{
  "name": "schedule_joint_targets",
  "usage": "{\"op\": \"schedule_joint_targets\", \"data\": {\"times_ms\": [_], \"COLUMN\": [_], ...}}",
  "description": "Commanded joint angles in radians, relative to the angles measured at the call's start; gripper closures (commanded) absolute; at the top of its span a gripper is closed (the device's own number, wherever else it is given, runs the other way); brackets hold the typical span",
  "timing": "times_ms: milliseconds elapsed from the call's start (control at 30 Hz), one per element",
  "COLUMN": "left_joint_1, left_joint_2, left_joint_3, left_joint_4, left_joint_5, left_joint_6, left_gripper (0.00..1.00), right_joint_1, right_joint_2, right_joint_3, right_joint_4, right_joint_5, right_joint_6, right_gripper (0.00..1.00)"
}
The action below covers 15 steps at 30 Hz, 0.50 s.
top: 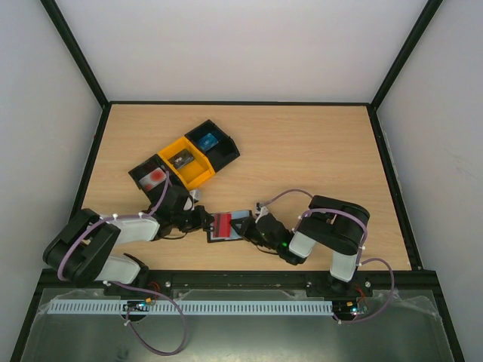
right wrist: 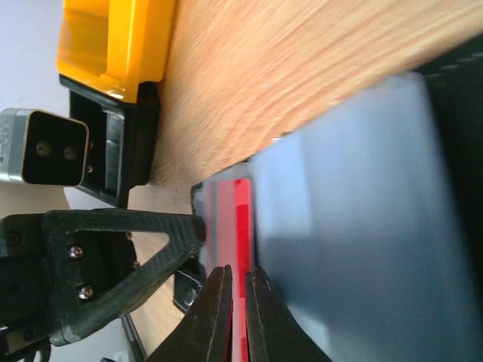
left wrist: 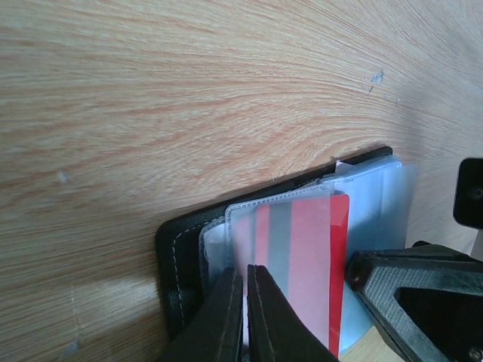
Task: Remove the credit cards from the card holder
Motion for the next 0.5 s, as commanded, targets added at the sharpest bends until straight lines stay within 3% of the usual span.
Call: {"op": "schedule_joint_targets", "data": {"times_ms": [0,267,467], "left_joint_1": [0.0,0.0,0.0], "left_joint_2": [0.031,0.031,0.034], "left_joint_3": [-0.015,-0.016,-0.016], "left_joint_4": [-0.085,-0.081,-0.08], "left_joint_5": [-0.017,-0.017,-0.017], "left_joint_6": [0.017,0.014,0.014], "left_gripper": [0.92,0.92,0.92], "right_joint_1": [-0.006,-0.005,-0.005], "right_joint_2": [0.013,0.06,-0.019], "right_joint_3": [0.057,0.099,0.09], "right_joint_4": [-0.053,-0.112,-0.225], "right_joint_5": [-0.03,-0.036,0.027], "right_joint_6": [-0.013,0.005,-0.03], "right_gripper": [0.89,0.84,0.84]}}
